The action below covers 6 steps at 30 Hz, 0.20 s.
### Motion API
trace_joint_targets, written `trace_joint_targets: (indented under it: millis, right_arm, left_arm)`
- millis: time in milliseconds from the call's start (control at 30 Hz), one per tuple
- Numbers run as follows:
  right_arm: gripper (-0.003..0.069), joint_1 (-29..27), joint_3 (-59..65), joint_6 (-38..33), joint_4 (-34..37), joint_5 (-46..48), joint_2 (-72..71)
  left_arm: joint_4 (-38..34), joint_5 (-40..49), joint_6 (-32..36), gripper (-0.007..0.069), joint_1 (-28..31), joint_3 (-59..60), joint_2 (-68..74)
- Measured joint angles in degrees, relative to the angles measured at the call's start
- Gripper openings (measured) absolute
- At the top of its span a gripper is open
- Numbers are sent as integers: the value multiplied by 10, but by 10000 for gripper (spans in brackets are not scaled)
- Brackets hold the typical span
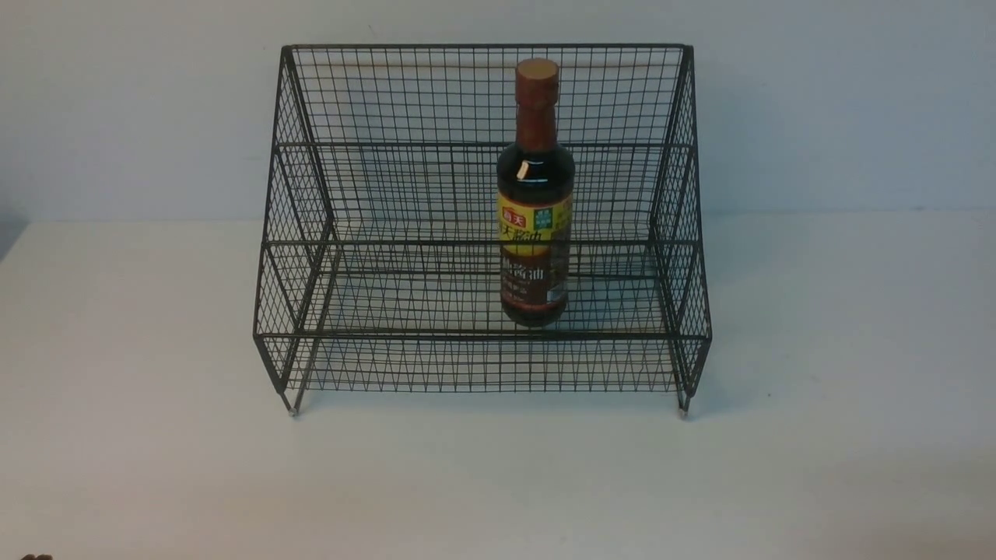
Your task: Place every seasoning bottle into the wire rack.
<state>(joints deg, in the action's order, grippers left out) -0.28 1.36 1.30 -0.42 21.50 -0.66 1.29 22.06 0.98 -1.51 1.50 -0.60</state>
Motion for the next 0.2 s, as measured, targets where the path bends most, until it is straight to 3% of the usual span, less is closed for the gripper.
trace_joint_targets:
  millis: [200]
  right_arm:
    - [-15, 0, 0, 0, 0, 0, 0]
  left_arm:
    - [0, 0, 0, -5, 0, 0, 0]
